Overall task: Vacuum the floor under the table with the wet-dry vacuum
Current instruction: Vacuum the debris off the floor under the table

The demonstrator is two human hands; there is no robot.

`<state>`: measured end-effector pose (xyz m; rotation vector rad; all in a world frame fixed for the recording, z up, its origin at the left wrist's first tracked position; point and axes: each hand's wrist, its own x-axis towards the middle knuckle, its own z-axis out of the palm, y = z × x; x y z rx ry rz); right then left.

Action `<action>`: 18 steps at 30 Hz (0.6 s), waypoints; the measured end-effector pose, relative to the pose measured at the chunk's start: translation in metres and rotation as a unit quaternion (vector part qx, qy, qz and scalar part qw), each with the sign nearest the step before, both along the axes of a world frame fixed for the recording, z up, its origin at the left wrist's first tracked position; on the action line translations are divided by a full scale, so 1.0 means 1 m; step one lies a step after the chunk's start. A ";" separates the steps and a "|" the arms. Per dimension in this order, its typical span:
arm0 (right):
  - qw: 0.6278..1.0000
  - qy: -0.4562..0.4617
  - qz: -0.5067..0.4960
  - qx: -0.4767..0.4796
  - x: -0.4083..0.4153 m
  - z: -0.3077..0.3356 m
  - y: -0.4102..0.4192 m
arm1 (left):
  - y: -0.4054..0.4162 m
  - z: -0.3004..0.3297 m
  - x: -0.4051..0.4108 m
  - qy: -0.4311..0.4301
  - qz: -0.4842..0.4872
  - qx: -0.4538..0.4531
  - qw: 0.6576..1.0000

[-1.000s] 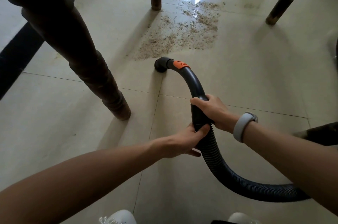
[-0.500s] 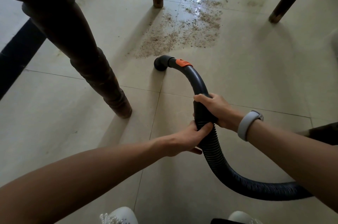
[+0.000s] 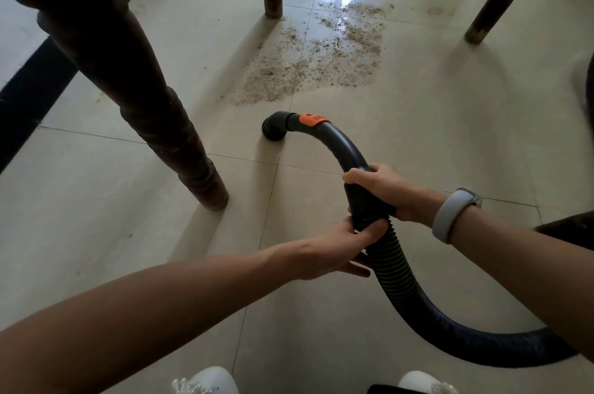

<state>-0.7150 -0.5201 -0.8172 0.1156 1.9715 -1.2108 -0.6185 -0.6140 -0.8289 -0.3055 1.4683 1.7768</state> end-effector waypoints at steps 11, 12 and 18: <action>0.990 0.101 -0.076 0.068 -0.003 0.000 -0.006 | 0.003 -0.002 -0.006 0.015 0.033 -0.040 0.999; 0.991 0.092 -0.063 0.069 -0.002 0.001 -0.005 | 0.004 -0.003 -0.004 0.022 0.020 -0.043 0.999; 0.996 0.006 -0.086 0.010 -0.004 -0.001 0.003 | 0.000 -0.007 0.002 0.021 -0.040 -0.035 0.998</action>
